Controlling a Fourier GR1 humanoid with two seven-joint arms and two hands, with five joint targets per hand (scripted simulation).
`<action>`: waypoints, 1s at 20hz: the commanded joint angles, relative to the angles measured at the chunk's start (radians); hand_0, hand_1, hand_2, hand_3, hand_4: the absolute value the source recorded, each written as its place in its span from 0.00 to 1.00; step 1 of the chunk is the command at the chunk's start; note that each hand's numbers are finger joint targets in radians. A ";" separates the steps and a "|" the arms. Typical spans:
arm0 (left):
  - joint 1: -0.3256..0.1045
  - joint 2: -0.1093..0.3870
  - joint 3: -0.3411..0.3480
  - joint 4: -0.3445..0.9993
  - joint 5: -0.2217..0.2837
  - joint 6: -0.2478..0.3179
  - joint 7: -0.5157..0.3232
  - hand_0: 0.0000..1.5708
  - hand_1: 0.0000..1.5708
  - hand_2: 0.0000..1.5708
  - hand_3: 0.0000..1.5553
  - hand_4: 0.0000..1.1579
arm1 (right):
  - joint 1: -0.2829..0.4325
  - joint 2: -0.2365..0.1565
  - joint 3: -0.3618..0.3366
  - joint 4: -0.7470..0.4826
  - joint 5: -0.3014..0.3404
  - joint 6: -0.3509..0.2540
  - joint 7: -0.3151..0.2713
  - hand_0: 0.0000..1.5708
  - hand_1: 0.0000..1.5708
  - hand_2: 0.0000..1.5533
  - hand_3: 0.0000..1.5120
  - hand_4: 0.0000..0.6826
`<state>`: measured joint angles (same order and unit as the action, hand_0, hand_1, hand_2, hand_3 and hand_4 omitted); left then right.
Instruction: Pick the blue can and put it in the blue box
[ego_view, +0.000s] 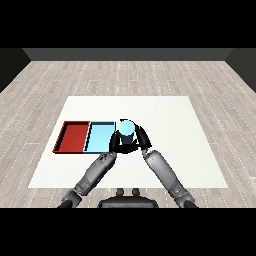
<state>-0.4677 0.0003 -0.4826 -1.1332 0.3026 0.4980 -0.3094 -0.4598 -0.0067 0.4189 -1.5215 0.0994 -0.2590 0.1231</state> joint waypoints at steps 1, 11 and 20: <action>0.026 0.000 0.022 -0.024 -0.049 -0.015 -0.016 1.00 1.00 1.00 0.96 0.98 | 0.016 0.004 -0.049 -0.006 0.016 0.060 -0.018 0.00 0.00 0.00 0.00 0.00; 0.080 0.023 0.063 0.004 -0.101 0.012 0.002 1.00 1.00 1.00 0.95 0.98 | 0.107 -0.040 -0.193 -0.140 -0.088 0.059 -0.009 0.00 0.00 0.00 0.00 0.00; 0.003 0.221 0.219 0.055 -0.113 -0.077 0.123 1.00 1.00 1.00 0.95 0.98 | 0.198 -0.005 -0.251 -0.086 -0.153 0.072 -0.100 0.00 0.00 0.00 0.00 0.00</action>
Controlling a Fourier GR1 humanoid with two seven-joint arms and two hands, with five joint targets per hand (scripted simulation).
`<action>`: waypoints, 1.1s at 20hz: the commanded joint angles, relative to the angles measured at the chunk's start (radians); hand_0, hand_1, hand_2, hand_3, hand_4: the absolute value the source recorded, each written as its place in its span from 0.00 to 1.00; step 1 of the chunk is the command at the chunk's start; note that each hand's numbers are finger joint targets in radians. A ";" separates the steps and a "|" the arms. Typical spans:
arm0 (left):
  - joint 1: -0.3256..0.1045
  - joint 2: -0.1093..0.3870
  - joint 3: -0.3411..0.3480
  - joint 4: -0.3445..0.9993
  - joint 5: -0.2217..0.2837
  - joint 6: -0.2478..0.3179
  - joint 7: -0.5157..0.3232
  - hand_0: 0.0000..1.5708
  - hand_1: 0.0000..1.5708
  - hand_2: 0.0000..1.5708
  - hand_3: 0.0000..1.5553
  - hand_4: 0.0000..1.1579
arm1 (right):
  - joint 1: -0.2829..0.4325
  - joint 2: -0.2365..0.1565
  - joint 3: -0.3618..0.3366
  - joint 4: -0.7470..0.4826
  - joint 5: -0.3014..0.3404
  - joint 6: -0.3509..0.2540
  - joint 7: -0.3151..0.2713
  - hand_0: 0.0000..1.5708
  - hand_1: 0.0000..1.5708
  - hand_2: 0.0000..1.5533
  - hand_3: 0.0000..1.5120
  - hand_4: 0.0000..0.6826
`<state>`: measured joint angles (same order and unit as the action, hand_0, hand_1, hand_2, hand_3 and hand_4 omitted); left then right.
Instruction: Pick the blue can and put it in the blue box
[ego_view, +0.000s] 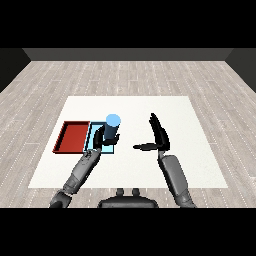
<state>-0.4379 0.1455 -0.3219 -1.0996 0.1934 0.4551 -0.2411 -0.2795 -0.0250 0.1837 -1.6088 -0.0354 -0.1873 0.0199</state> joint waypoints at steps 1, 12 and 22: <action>-0.016 0.069 0.060 0.072 -0.017 -0.027 0.024 1.00 1.00 1.00 0.96 0.98 | 0.107 -0.010 -0.023 -0.013 -0.037 0.035 -0.077 0.00 0.00 0.00 0.00 0.00; -0.207 0.208 -0.022 0.447 -0.265 0.066 0.367 0.78 0.78 0.70 0.54 0.82 | 0.068 -0.009 -0.104 0.082 -0.094 0.039 -0.099 0.00 0.00 0.00 0.00 0.00; -0.381 0.066 -0.014 0.886 -0.332 0.001 0.505 0.77 0.77 0.66 0.00 0.69 | 0.043 -0.018 -0.160 0.199 -0.124 0.067 -0.130 0.00 0.00 0.00 0.00 0.00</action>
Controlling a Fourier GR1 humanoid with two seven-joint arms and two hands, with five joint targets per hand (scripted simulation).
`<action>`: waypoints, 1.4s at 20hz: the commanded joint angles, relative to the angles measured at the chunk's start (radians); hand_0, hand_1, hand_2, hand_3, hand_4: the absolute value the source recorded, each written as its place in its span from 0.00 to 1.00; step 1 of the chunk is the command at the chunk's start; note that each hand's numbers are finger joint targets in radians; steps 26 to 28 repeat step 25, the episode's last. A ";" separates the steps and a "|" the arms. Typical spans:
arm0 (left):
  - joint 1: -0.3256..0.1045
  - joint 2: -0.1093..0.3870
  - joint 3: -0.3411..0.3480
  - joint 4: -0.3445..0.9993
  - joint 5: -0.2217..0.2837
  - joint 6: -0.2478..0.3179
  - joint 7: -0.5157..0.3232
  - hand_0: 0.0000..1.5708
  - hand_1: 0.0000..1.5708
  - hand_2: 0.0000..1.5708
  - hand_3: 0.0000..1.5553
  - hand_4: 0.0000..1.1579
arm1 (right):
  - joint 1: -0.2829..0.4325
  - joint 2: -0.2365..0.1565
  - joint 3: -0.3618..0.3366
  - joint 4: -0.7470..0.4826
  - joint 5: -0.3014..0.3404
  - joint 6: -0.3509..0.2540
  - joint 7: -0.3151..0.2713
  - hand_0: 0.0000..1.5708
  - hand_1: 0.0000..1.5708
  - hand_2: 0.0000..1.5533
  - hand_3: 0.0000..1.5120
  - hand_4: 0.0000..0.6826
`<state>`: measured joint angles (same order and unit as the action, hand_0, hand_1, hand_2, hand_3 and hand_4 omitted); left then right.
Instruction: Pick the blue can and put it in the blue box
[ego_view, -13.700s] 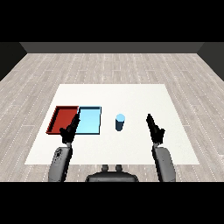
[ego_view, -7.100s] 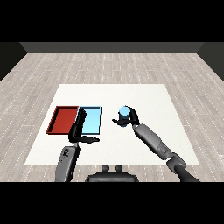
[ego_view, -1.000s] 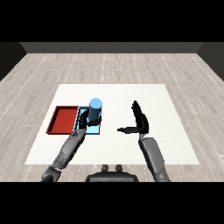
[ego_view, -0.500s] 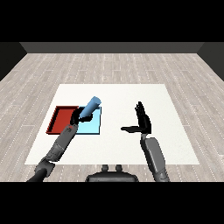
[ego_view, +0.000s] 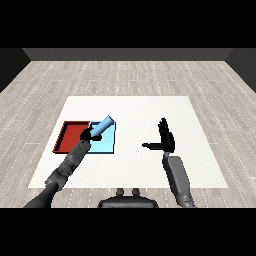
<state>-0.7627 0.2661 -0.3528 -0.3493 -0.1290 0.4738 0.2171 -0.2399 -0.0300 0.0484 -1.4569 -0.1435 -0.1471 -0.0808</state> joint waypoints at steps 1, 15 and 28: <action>-0.125 -0.069 -0.001 0.177 -0.027 -0.064 0.099 0.78 0.78 0.66 0.00 0.68 | 0.006 0.000 -0.010 0.011 -0.007 -0.002 0.013 0.00 0.00 0.00 0.00 0.00; -0.098 -0.106 0.068 0.284 0.013 -0.043 0.078 0.00 0.00 0.00 0.00 0.00 | -0.005 -0.031 -0.072 0.100 -0.027 0.029 -0.056 0.00 0.00 0.00 0.00 0.00; -0.007 -0.071 0.280 -0.131 0.200 0.195 -0.528 0.00 0.00 0.00 0.00 0.00 | -0.008 -0.051 -0.026 0.088 0.035 0.030 -0.070 0.00 0.00 0.00 0.00 0.00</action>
